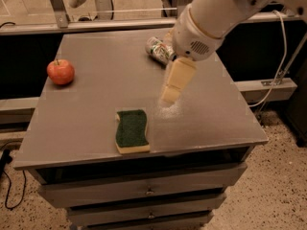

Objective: Pick apple

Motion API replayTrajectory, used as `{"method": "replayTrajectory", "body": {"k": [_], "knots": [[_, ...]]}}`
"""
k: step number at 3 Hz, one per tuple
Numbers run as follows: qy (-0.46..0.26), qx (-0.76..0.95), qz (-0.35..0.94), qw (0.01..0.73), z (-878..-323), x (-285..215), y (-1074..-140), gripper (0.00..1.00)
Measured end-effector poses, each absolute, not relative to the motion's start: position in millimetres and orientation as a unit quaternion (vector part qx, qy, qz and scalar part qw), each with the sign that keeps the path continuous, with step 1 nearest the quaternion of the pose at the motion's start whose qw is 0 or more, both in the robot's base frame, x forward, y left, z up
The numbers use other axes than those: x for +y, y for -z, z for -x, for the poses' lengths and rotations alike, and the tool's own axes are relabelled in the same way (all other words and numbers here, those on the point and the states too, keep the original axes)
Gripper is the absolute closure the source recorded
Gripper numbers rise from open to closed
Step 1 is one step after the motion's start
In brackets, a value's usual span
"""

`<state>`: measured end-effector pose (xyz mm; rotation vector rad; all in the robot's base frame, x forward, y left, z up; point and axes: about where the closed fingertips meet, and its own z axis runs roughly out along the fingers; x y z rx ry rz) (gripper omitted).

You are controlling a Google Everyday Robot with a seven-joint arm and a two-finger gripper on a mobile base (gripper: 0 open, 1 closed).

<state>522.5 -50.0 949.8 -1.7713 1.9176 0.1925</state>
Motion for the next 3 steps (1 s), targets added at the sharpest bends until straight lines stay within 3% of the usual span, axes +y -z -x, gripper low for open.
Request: {"method": "replayTrajectory", "body": {"k": [1,3], "knots": [[-0.099,0.687,0.657,0.295,-541.7,8.9,-959.3,0.00],[-0.102,0.687,0.655,0.298,-542.2,11.0,-959.0,0.00]]}}
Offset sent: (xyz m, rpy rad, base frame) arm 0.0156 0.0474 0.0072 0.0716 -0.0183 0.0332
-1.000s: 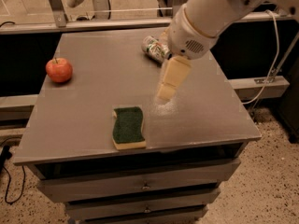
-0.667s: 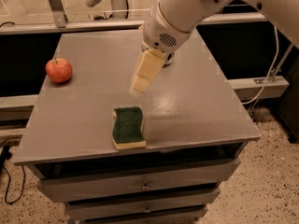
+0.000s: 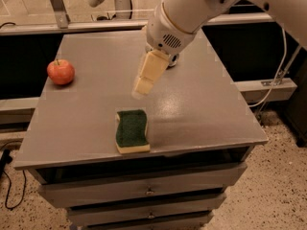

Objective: Pick apple

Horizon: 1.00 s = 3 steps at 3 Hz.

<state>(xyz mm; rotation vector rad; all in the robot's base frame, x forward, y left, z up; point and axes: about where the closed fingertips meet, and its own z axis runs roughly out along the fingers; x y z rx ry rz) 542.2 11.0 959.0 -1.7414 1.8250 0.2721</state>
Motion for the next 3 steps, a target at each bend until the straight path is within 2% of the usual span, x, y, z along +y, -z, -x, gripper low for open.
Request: {"method": "replayTrajectory", "body": {"k": [1,3], "knots": [[-0.133,0.683,0.645,0.316,-560,42,-943,0.00],[-0.232,0.678,0.596,0.363,-612,160,-901,0.00]]}}
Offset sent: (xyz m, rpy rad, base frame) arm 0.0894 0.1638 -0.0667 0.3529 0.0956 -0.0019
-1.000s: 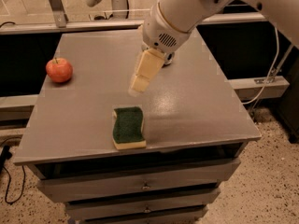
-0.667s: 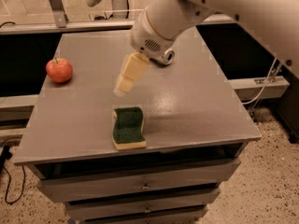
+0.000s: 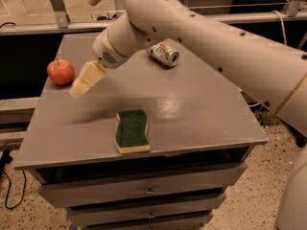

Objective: Pick apple

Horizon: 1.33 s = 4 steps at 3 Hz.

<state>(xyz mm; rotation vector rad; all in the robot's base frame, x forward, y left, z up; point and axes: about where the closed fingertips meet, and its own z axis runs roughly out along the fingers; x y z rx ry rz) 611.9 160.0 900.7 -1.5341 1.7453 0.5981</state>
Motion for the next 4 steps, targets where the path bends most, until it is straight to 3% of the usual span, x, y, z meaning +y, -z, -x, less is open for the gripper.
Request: {"method": "replayTrajectory", "body": {"k": [2,4], "knots": [[-0.280,0.679,0.546,0.403,-644,235,-884,0.00],[-0.280,0.685,0.518,0.429,-666,267,-859,0.00]]}}
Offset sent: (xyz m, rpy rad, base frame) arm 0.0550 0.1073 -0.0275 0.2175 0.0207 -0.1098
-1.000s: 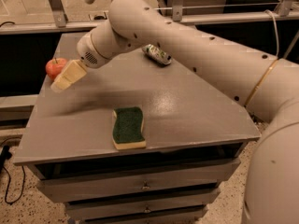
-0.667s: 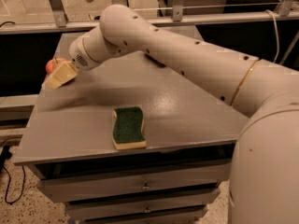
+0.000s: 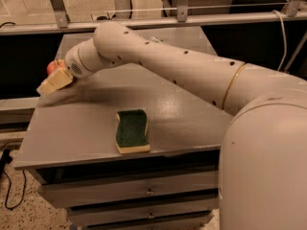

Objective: Pick apple

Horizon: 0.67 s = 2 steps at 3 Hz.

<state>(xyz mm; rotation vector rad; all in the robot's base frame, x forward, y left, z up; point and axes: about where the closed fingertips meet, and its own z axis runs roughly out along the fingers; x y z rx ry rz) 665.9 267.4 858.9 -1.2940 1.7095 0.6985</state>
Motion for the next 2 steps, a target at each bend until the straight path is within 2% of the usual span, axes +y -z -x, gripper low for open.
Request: {"method": "replayTrajectory", "body": {"k": [1,2], "knots": [[-0.280,0.686,0.507,0.440,-673.2,271.7,-848.8,0.15],[-0.284,0.683,0.495,0.457,-680.0,269.5,-845.2,0.46]]}}
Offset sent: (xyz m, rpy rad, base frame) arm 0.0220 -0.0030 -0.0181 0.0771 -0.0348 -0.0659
